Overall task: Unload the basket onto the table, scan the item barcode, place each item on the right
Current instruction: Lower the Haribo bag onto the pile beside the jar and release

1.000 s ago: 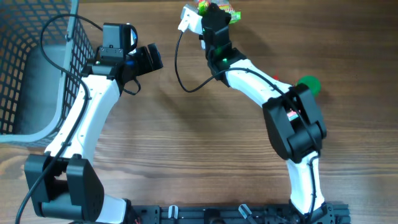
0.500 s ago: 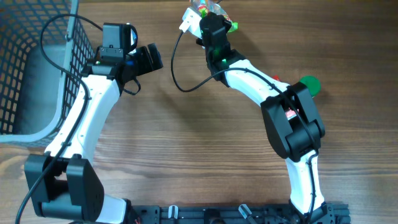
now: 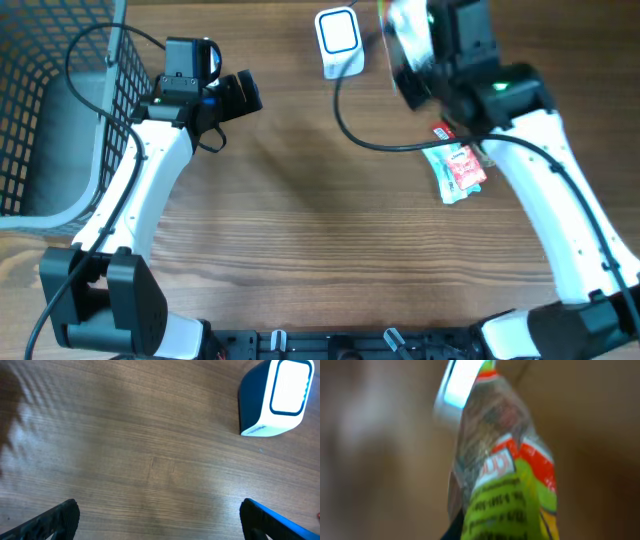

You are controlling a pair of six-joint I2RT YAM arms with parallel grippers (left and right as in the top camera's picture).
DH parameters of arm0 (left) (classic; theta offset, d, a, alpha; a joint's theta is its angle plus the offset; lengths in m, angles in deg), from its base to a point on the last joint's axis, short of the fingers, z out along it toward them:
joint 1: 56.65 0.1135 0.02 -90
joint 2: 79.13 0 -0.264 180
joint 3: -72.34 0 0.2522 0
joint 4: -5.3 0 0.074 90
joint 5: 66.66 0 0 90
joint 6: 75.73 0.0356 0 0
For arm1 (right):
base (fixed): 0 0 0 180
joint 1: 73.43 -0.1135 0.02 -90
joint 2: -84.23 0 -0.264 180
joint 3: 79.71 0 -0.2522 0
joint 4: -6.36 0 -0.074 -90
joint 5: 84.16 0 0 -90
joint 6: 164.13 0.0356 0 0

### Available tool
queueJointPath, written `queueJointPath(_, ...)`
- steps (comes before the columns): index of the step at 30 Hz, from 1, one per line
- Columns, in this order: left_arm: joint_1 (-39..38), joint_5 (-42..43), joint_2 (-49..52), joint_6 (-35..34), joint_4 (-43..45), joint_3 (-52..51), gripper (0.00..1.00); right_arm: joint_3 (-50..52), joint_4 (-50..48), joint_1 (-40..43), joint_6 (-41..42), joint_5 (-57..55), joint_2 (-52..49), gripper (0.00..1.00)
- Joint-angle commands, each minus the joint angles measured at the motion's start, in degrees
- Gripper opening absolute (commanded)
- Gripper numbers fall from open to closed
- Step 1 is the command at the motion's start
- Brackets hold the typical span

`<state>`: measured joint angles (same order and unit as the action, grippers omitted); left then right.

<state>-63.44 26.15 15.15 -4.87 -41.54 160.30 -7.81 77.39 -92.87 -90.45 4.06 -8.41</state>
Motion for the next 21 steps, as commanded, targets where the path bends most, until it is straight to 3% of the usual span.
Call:
queueJointPath(1, 0.31, -0.57, 0.26, 0.92, 0.07, -0.02, 1.0, 6.14, 11.96, 1.53, 3.41, 13.79, -3.65, 0.07)
queueJointPath(5, 0.31, -0.57, 0.26, 0.92, 0.07, -0.02, 1.0, 22.77, 0.61, 1.53, 4.83, 8.0, -4.66, 0.04)
queueJointPath(6, 0.31, -0.57, 0.26, 0.92, 0.07, -0.02, 1.0, 24.96, -2.49, 1.53, 6.01, 5.18, -4.66, 0.11)
queueJointPath(7, 0.31, -0.57, 0.26, 0.92, 0.07, -0.02, 1.0, 25.81, -4.22, 1.53, 7.67, 1.88, -4.66, 0.58)
queueJointPath(10, 0.31, -0.57, 0.26, 0.92, 0.07, -0.02, 1.0, 23.1, -5.05, 1.53, 7.89, -0.83, -3.74, 0.82)
queueJointPath(11, 0.31, -0.57, 0.26, 0.92, 0.07, -0.02, 1.0, 20.61, -4.07, 1.53, 7.93, -1.7, -2.91, 1.0)
queueJointPath(14, 0.31, -0.57, 0.26, 0.92, 0.07, -0.02, 1.0, 15.39, -3.91, 1.53, 8.2, -2.93, -1.42, 1.0)
queueJointPath(18, 0.31, -0.57, 0.26, 0.92, 0.07, -0.02, 1.0, 15.13, -3.98, 1.97, 24.3, -1.03, -1.33, 1.0)
queueJointPath(21, 0.31, -0.57, 0.26, 0.92, 0.07, -0.02, 1.0, 15.13, -5.05, 1.97, 27.41, -0.28, -1.33, 0.99)
